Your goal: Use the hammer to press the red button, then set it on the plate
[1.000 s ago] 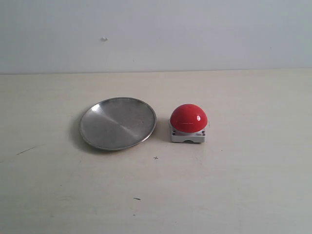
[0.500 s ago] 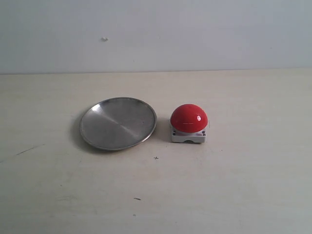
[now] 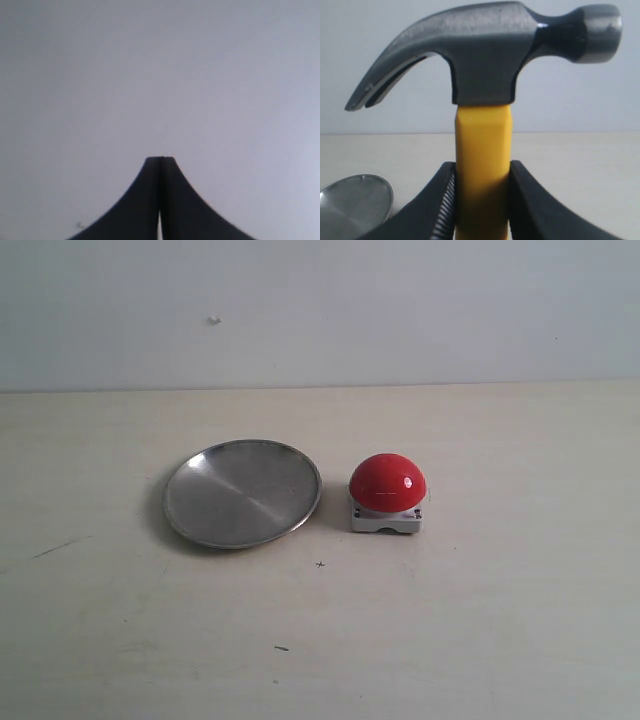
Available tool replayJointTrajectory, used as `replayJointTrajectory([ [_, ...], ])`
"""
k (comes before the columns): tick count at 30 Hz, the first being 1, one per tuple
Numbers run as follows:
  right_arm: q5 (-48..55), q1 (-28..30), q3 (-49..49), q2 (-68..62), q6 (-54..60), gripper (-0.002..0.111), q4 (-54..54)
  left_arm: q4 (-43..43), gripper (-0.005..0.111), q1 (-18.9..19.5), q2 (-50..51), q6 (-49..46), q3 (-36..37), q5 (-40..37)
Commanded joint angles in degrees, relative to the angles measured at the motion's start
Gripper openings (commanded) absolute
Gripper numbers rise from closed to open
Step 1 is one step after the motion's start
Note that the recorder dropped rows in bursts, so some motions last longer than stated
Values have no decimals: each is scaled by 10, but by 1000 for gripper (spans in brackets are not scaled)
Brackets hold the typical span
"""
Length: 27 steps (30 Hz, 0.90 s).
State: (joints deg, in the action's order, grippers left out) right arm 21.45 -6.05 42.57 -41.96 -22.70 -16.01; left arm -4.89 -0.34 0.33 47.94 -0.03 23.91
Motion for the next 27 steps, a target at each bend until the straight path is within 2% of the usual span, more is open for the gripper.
replayJointTrajectory([
  [1,-49,0,6,0,8,0,-5,-30,0,-3,46,29,-50,56],
  [2,-49,0,6,-5,10,0,-5,-80,0,-3,84,43,-80,53],
  [4,-48,0,6,-20,10,0,-3,-264,0,-3,201,171,-143,70],
  [5,-47,0,6,-23,10,0,-3,-306,0,-3,231,215,-154,91],
  [6,-47,0,6,-29,10,0,-3,-412,0,-3,310,277,-178,181],
  [7,-47,0,6,-32,10,0,-3,-450,0,-3,343,292,-191,235],
  [8,-49,0,6,-34,11,0,-3,-533,0,-3,427,305,-216,344],
  [10,-55,0,6,-35,11,0,-3,-601,1,-6,548,304,-246,430],
  [11,-58,0,6,-35,12,0,-3,-610,5,-15,599,301,-257,435],
  [13,-62,0,6,-35,12,0,-3,-610,25,-55,688,251,-276,435],
  [15,-68,0,6,-35,12,0,-3,-606,53,-127,765,168,-299,435],
  [16,-68,0,6,-35,12,0,-3,-585,66,-193,803,109,-312,435],
  [18,-68,0,6,-35,12,0,-3,-525,72,-276,847,29,-329,435],
  [19,-68,0,6,-35,12,0,-3,-470,72,-341,880,-12,-349,435],
  [20,-67,0,6,-35,12,0,-3,-432,72,-382,903,-31,-367,425],
  [21,-64,0,6,-35,12,0,-3,-414,72,-402,916,-39,-379,413],
  [22,-62,0,6,-35,12,0,-3,-383,72,-446,946,-63,-411,386],
  [25,-53,0,6,-35,12,0,11,-376,72,-509,1011,-119,-481,368],
  [27,-48,0,6,-35,12,0,20,-364,72,-530,1044,-132,-529,340],
])
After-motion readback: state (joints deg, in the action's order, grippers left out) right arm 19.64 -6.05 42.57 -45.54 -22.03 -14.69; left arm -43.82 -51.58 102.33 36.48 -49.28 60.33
